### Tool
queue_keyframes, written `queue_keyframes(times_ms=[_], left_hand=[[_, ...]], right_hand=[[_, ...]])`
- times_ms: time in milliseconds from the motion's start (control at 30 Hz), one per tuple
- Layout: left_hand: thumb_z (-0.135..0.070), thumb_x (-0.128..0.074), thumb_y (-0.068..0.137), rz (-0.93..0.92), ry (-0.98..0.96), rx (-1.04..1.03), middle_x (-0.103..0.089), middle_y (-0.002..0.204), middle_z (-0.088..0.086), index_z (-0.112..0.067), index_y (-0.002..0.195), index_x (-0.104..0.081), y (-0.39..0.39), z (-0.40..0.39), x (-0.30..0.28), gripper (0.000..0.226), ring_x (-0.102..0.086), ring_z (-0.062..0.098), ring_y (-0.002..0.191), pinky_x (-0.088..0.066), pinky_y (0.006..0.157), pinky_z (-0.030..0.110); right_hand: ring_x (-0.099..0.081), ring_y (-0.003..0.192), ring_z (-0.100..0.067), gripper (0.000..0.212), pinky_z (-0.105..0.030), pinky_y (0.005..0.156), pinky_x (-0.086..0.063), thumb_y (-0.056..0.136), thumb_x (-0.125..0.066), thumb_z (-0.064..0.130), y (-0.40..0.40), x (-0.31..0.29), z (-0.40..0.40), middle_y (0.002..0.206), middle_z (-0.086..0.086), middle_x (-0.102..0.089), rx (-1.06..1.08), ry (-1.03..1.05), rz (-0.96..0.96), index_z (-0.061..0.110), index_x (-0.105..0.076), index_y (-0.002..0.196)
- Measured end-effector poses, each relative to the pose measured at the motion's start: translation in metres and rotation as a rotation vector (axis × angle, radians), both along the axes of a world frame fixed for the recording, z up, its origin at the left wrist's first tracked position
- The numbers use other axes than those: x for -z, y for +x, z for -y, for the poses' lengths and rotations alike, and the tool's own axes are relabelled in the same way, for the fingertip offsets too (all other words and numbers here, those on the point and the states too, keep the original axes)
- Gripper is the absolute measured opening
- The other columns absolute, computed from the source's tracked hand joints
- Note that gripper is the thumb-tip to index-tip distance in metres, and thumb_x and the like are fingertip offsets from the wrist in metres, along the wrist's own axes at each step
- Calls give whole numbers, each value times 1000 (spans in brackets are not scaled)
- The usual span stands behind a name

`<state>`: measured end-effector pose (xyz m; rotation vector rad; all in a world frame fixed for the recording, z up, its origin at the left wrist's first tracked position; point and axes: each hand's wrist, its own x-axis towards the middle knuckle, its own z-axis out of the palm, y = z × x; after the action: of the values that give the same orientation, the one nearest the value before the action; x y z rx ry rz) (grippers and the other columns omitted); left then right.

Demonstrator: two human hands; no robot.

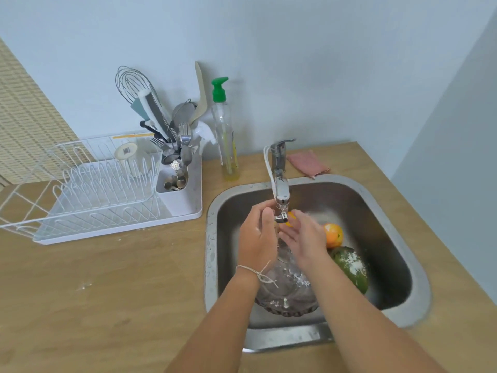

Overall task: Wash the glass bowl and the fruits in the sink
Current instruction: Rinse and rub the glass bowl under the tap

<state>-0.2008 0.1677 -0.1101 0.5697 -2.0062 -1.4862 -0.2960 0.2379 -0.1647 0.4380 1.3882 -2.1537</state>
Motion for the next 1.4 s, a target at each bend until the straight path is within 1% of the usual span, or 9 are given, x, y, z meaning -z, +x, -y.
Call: queue_keyframes(times_ms=[233, 467, 633, 733, 833, 900, 1033, 1233, 1400], left_hand=[[-46, -27, 107, 113, 512, -6, -78, 93, 11, -13, 101, -71, -6, -7, 21, 56, -72, 27, 87, -59, 82, 44], [-34, -53, 95, 320, 166, 112, -76, 78, -1, -26, 75, -72, -18, -4, 44, 29, -73, 22, 78, -60, 80, 43], [-25, -45, 97, 433, -132, 152, -68, 81, -1, -21, 84, -68, -10, 8, 60, 26, -61, 16, 76, -52, 75, 36], [-27, -51, 97, 768, -425, 323, -60, 130, 11, -12, 129, -59, 19, 16, 93, 37, -55, 27, 122, -42, 109, 40], [-42, -51, 94, 1078, -703, 531, -28, 158, 17, -17, 153, -27, 28, 13, 117, 68, -16, 38, 151, -10, 122, 52], [-45, -50, 95, 1140, -806, 573, -13, 164, 18, -14, 157, -19, 26, 9, 122, 76, -2, 38, 154, 1, 122, 53], [-33, -46, 98, 1273, -899, 497, -1, 168, 12, -6, 158, -6, 25, 16, 124, 77, 9, 31, 155, 5, 124, 50], [-28, -51, 97, 1242, -908, 471, -6, 166, 20, -5, 156, -21, 18, 17, 127, 71, 1, 39, 153, -7, 124, 51], [-47, -56, 93, 1314, -812, 651, -3, 166, 19, -14, 156, -22, 22, 8, 140, 79, -5, 38, 152, -15, 122, 51]], right_hand=[[-71, 91, -31, 27, -36, 72, -57, 104, -54, 24, 41, 61, -14, 106, -17, -77, -170, 38, 78, 6, -74, 109], [-63, 78, -32, 28, -41, 70, -52, 81, -62, 15, 34, 64, -12, 85, -26, -73, -252, 216, -57, -6, -74, 95], [-61, 70, -20, 44, -39, 72, -49, 93, -67, 37, 20, 77, -30, 59, 5, -61, -617, 943, -618, 18, -55, 55], [-55, 122, -27, 31, -42, 100, -43, 86, -63, 59, 20, 70, -36, 109, 0, -68, -977, 1340, -883, 28, -65, 83], [-4, 158, -32, 79, -49, 127, -9, 85, -62, 61, 18, 71, -43, 170, -10, -11, -1407, 1411, -904, 31, -36, 153], [9, 159, -28, 102, -49, 128, -3, 85, -65, 62, 19, 70, -48, 172, -6, 14, -1519, 1297, -783, 31, -8, 164], [13, 158, -26, 111, -48, 128, -5, 79, -65, 72, 23, 65, -49, 170, -1, 24, -1622, 1259, -674, 37, -3, 163], [-20, 152, -34, 98, -44, 122, -23, 74, -67, 72, 27, 62, -48, 166, -12, -21, -1506, 1421, -1009, 35, -31, 157], [13, 157, -36, 111, -46, 126, 1, 78, -59, 79, 20, 76, -41, 171, -15, 15, -1546, 1647, -1017, 33, -3, 163]])
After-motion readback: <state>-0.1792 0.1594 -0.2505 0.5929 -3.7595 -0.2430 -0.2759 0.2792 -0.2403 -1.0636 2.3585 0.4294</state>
